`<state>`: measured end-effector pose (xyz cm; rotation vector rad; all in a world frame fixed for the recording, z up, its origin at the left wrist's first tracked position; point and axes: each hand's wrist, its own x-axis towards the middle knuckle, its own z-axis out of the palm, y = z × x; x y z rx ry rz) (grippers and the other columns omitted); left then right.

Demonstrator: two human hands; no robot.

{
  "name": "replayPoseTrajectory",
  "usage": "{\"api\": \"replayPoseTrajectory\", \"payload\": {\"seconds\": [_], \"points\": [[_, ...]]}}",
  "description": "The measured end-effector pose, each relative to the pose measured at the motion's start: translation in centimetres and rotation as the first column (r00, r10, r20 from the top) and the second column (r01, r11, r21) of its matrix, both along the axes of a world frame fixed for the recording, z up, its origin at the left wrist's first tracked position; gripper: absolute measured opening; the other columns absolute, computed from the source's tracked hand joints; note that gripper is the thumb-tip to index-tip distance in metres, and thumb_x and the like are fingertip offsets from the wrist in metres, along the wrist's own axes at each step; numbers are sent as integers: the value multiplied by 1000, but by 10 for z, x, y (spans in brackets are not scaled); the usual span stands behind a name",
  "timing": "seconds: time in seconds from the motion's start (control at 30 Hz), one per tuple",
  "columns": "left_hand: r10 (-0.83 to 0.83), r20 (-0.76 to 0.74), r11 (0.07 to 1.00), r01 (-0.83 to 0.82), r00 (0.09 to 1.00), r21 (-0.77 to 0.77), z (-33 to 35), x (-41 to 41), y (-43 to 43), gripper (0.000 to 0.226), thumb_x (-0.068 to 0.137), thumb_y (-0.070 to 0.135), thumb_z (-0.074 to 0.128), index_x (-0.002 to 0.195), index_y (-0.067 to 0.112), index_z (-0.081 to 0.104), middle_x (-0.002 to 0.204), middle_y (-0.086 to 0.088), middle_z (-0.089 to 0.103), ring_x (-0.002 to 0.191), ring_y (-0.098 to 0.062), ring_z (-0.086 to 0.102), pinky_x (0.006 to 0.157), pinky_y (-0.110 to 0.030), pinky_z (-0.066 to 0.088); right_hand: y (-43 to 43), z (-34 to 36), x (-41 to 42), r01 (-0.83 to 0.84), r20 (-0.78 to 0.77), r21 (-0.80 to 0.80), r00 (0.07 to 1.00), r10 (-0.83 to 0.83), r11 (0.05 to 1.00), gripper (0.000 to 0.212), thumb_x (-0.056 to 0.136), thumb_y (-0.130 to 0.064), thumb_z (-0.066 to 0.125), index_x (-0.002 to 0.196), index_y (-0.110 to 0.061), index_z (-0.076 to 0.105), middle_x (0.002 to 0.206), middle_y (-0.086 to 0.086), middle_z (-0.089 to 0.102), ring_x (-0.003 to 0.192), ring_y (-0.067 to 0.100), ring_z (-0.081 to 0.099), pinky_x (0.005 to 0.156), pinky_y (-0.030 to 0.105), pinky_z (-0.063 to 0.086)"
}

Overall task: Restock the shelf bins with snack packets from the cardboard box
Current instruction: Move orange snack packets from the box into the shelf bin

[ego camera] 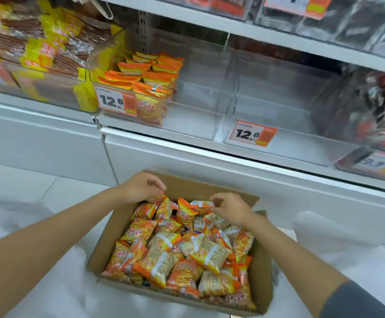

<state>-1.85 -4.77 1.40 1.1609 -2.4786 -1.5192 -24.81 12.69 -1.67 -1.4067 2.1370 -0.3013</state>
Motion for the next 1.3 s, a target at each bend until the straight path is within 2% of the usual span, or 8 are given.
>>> {"api": "replayPoseTrajectory", "payload": {"seconds": [0.13,0.27,0.43,0.6,0.77,0.9,1.1,1.3], "points": [[-28,-4,999,28,1000,22,-10,-16,7,11,91,17,65,99,19,72,96,12,66,89,1,61,71,-1,45,-14,-33,-4,-135,-146,83,978,147,987,17,89,-23,65,106,-19,67,102,-3,65,95,19,58,77,31,46],[-38,-17,997,39,999,72,-13,-23,9,12,90,16,65,99,20,72,100,10,67,96,-3,62,87,-20,50,-18,-52,-4,-281,-380,68,880,285,957,18,98,-17,50,93,-16,68,96,-3,63,92,17,53,78,29,42],[35,-54,994,-30,998,107,-12,-20,11,11,93,14,61,98,20,69,92,4,67,83,-8,63,71,-19,49,-23,-24,-1,-143,-318,-160,944,86,977,14,99,-15,47,95,-17,61,91,-4,62,81,16,58,71,28,48],[91,-23,984,-86,996,155,-10,-16,20,14,93,13,59,102,18,69,92,-3,69,80,-11,63,68,-20,49,-13,-36,3,-246,-448,88,856,259,965,30,95,-28,58,121,-14,62,116,2,62,107,21,54,93,34,47],[110,0,978,-108,994,179,-12,-12,23,13,93,14,59,100,20,68,90,-2,68,81,-10,63,68,-20,50,-15,-49,7,-294,-551,88,782,293,952,24,90,0,53,102,-13,68,104,2,63,91,18,49,84,28,43],[162,-2,968,-159,987,193,-10,-20,22,30,92,10,60,120,19,58,107,-6,63,79,-11,60,70,-23,50,-24,-26,6,124,-85,-260,985,-151,958,12,97,-22,55,94,-19,67,96,-6,65,82,10,60,74,27,51],[293,-30,807,-230,956,544,-9,-30,29,77,77,20,82,140,16,38,118,-10,66,105,-28,66,86,-38,55,-25,20,24,472,696,-77,656,-291,879,9,91,-13,66,100,-10,67,97,5,71,90,22,70,86,30,56],[88,-17,987,-85,996,133,4,-20,23,67,73,19,84,129,18,46,122,2,58,110,-15,58,90,-31,52,-20,23,39,239,588,-152,802,-107,959,83,85,-14,73,150,-32,26,133,-10,52,118,10,55,96,31,50]]}}
